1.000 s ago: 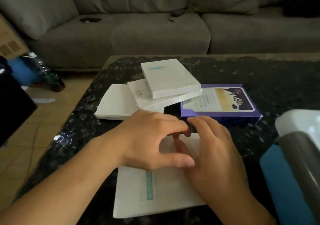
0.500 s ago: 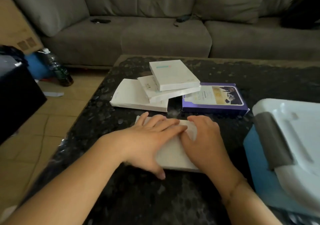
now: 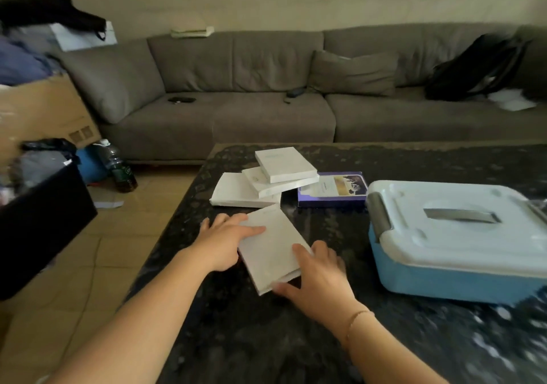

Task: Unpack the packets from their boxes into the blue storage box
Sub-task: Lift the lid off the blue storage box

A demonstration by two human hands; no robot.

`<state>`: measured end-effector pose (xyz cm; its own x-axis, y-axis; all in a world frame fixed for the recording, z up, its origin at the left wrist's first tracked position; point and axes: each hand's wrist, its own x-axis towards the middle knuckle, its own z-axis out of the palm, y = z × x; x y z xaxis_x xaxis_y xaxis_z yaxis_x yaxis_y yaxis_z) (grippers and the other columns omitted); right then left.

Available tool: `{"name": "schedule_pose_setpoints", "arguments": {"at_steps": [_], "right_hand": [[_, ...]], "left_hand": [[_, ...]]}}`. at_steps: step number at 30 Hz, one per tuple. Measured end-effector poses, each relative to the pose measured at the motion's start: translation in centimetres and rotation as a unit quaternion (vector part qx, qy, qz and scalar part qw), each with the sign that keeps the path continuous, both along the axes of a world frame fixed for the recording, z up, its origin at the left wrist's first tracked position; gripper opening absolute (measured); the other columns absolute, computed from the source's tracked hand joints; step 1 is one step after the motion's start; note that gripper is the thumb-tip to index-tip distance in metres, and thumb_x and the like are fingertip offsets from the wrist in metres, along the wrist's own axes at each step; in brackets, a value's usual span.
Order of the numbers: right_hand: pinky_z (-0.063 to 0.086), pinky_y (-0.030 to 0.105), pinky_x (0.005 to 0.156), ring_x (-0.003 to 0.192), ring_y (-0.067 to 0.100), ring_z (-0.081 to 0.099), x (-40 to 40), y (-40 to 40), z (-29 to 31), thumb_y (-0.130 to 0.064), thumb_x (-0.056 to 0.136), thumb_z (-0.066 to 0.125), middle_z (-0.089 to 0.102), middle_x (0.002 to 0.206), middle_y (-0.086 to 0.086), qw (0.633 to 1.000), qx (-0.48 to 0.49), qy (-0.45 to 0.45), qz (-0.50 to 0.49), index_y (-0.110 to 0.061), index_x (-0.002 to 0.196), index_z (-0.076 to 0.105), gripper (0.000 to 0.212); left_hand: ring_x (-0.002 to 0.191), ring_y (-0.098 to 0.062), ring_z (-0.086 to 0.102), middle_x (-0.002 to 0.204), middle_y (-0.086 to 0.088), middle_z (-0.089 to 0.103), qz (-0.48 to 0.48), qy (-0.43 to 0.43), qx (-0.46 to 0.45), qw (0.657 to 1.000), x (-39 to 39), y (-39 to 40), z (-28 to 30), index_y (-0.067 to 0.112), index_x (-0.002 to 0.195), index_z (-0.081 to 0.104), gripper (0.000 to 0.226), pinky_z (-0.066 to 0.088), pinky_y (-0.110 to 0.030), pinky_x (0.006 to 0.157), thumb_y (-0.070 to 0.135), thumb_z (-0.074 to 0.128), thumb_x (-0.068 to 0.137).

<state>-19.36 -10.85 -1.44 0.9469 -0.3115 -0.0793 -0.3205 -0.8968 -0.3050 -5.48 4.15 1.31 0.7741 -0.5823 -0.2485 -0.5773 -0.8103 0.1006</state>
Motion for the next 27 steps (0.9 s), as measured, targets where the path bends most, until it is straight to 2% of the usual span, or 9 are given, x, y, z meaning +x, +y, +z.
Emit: {"name": "schedule_pose_setpoints", "arguments": {"at_steps": [3, 6, 9, 12, 14, 16, 18, 22, 27], "right_hand": [[0.032, 0.044, 0.112, 0.128, 0.025, 0.034, -0.8, 0.7, -0.1, -0.063, 0.085, 0.056, 0.032, 0.141, 0.004, 1.0, 0.009, -0.005, 0.015, -0.032, 0.144, 0.024, 0.074], [0.028, 0.041, 0.116, 0.138, 0.023, 0.028, -2.1, -0.3, 0.9, -0.057, 0.089, 0.056, 0.028, 0.15, -0.001, 0.998, 0.041, -0.035, 0.03, -0.032, 0.148, 0.022, 0.073], [0.034, 0.022, 0.108, 0.133, 0.009, 0.038, -4.8, -2.0, 4.4, -0.049, 0.093, 0.055, 0.037, 0.145, -0.014, 0.982, 0.07, -0.158, 0.082, -0.033, 0.143, 0.038, 0.055], [0.043, 0.011, 0.094, 0.114, 0.002, 0.053, -8.3, -4.5, 9.0, -0.041, 0.094, 0.057, 0.057, 0.125, -0.014, 0.944, 0.041, -0.298, 0.136, -0.027, 0.124, 0.061, 0.033], [0.048, 0.011, 0.086, 0.1, 0.002, 0.06, -10.4, -7.4, 11.4, -0.033, 0.091, 0.062, 0.065, 0.109, -0.01, 0.893, 0.017, -0.434, 0.117, -0.021, 0.106, 0.069, 0.02], [0.051, 0.017, 0.081, 0.091, 0.007, 0.064, -12.0, -11.8, 13.2, -0.028, 0.089, 0.065, 0.068, 0.1, -0.005, 0.864, -0.032, -0.502, 0.021, -0.016, 0.098, 0.072, 0.016], [0.054, 0.03, 0.083, 0.095, 0.018, 0.065, -13.1, -17.2, 14.0, -0.031, 0.088, 0.067, 0.068, 0.106, 0.0, 0.881, -0.082, -0.446, -0.137, -0.014, 0.105, 0.071, 0.024], [0.052, 0.038, 0.087, 0.103, 0.026, 0.061, -15.0, -24.8, 13.0, -0.052, 0.088, 0.06, 0.065, 0.115, 0.006, 0.926, -0.014, -0.131, -0.352, -0.017, 0.116, 0.066, 0.046], [0.047, 0.027, 0.071, 0.076, 0.011, 0.059, -14.6, -24.9, 10.9, -0.038, 0.091, 0.06, 0.067, 0.083, -0.005, 0.928, 0.057, -0.143, -0.338, -0.021, 0.097, 0.071, 0.021]], "left_hand": [[0.144, -0.023, 0.012, 0.16, 0.007, 0.017, 0.022, -0.012, -0.029, 0.999, -0.9, -1.4, 0.5, 0.047, 0.147, 0.033, 0.072, 0.008, -0.052, 0.121, 0.002, 0.043, 0.092], [0.143, -0.016, 0.023, 0.155, 0.011, 0.029, 0.021, -0.03, -0.154, 0.987, -2.1, -3.7, 0.9, 0.036, 0.141, 0.047, 0.062, 0.025, -0.04, 0.119, 0.0, 0.049, 0.092], [0.137, -0.007, 0.035, 0.146, 0.012, 0.041, 0.009, -0.02, -0.317, 0.948, -2.9, -6.9, 2.2, 0.033, 0.131, 0.058, 0.05, 0.031, -0.03, 0.114, 0.001, 0.055, 0.094], [0.109, 0.0, 0.053, 0.124, 0.014, 0.056, -0.006, -0.036, -0.449, 0.893, -4.0, -11.5, 4.6, 0.033, 0.115, 0.064, 0.033, 0.047, -0.024, 0.1, 0.007, 0.06, 0.094], [0.094, -0.003, 0.058, 0.111, 0.014, 0.06, -0.004, -0.019, -0.484, 0.875, -5.1, -14.5, 6.4, 0.032, 0.111, 0.064, 0.021, 0.051, -0.017, 0.08, 0.018, 0.058, 0.097], [0.094, -0.007, 0.061, 0.105, 0.013, 0.063, -0.009, 0.011, -0.441, 0.897, -6.2, -16.9, 7.7, 0.032, 0.111, 0.063, 0.018, 0.051, -0.02, 0.076, 0.04, 0.052, 0.098], [0.098, -0.01, 0.062, 0.107, 0.012, 0.064, -0.029, 0.026, -0.332, 0.942, -7.0, -18.0, 8.1, 0.034, 0.117, 0.059, 0.04, 0.053, -0.029, 0.081, 0.063, 0.045, 0.093], [0.102, -0.015, 0.063, 0.125, 0.006, 0.063, -0.041, 0.002, -0.212, 0.976, -8.1, -18.9, 7.6, 0.036, 0.136, 0.045, 0.062, 0.054, -0.031, 0.083, 0.07, 0.052, 0.085], [0.087, -0.011, 0.062, 0.105, 0.005, 0.063, -0.021, 0.026, -0.226, 0.974, -8.0, -18.5, 6.6, 0.039, 0.139, 0.034, 0.05, 0.053, -0.03, 0.074, 0.047, 0.053, 0.094]]}}
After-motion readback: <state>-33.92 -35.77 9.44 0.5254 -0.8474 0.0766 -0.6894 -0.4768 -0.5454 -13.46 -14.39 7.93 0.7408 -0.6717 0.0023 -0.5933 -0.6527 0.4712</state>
